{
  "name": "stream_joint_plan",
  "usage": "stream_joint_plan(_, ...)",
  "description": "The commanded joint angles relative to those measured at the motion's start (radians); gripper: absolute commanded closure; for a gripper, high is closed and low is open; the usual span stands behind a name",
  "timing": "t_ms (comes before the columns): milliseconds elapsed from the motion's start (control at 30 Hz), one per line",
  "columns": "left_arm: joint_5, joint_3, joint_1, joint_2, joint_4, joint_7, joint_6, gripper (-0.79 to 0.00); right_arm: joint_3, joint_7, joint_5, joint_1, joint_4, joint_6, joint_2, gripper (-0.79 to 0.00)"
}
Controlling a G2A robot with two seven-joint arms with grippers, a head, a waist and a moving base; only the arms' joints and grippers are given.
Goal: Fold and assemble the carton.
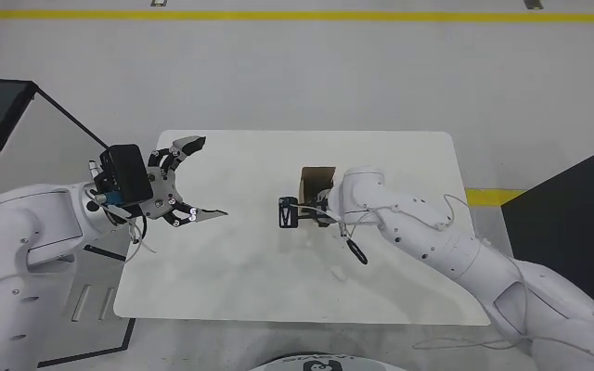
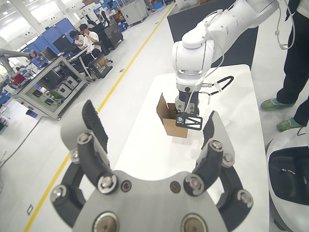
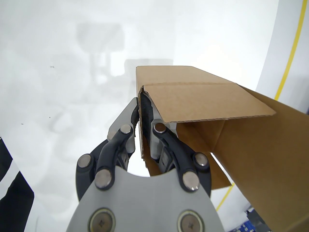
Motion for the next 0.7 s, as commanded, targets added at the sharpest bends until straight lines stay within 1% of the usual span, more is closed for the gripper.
stream_joint_plan(0, 0.000, 0.000, 0.000, 0.000, 0.000, 0.000, 0.000, -0.785, 0.001, 0.004, 0.001, -0.003, -0.002, -0.002, 0.000, 0.000)
stream_joint_plan(233, 0.000, 0.000, 0.000, 0.000, 0.000, 0.000, 0.000, -0.785, 0.001, 0.013, -0.007, -0.019, 0.006, -0.001, -0.002, 0.000)
stream_joint_plan(667, 0.000, 0.000, 0.000, 0.000, 0.000, 0.000, 0.000, -0.785, -0.013, -0.005, -0.025, -0.031, 0.043, -0.009, -0.017, 0.000)
